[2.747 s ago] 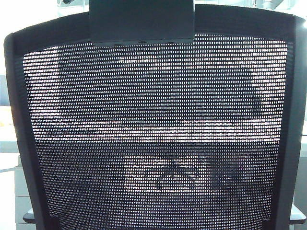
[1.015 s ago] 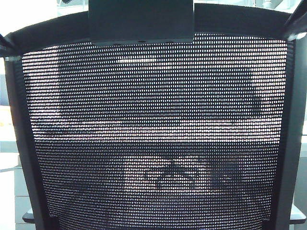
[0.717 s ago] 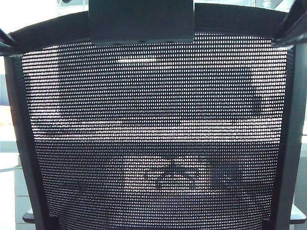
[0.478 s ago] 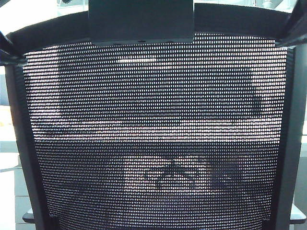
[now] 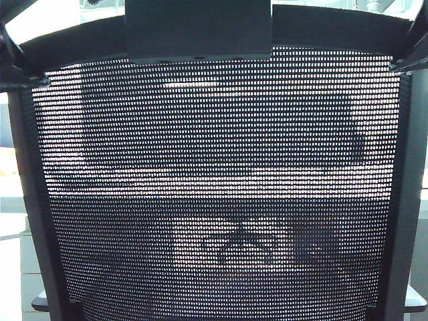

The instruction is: Push the black chair under the table.

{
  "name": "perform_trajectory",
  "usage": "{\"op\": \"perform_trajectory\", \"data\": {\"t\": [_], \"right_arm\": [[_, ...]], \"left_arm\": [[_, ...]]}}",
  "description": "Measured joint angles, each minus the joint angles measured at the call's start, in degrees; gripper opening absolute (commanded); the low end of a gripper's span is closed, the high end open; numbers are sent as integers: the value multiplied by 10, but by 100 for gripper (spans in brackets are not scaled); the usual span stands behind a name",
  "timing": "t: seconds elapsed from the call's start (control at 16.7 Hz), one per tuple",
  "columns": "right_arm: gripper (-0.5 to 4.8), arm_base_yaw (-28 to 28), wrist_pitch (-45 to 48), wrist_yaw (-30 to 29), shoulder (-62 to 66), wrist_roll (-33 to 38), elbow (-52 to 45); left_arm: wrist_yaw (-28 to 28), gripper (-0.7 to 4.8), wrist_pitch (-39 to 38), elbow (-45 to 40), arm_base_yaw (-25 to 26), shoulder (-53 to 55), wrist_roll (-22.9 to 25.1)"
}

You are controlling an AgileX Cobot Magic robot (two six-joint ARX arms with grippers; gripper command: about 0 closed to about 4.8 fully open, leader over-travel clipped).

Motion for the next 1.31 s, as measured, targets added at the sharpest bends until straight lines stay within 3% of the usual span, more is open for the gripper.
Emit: {"op": "perform_trajectory", "data": {"t": [0.42, 0.6, 0.84, 1.02, 1.31], "right_arm": [[-5, -26, 88, -26, 88, -3, 0], [-5, -26, 107, -36, 104, -14, 0], [-5, -65, 132, -98, 120, -17, 0], [-5, -92, 162, -127, 142, -17, 1], [-5, -99, 186, -122, 204, -17, 31]], "left_arm": [[3, -6, 68, 0, 15, 82, 11], [37, -6, 69, 0, 53, 82, 11], [106, -6, 59, 26, 111, 94, 14], [123, -6, 61, 45, 113, 128, 24], [111, -6, 114, 75, 117, 210, 24]]}}
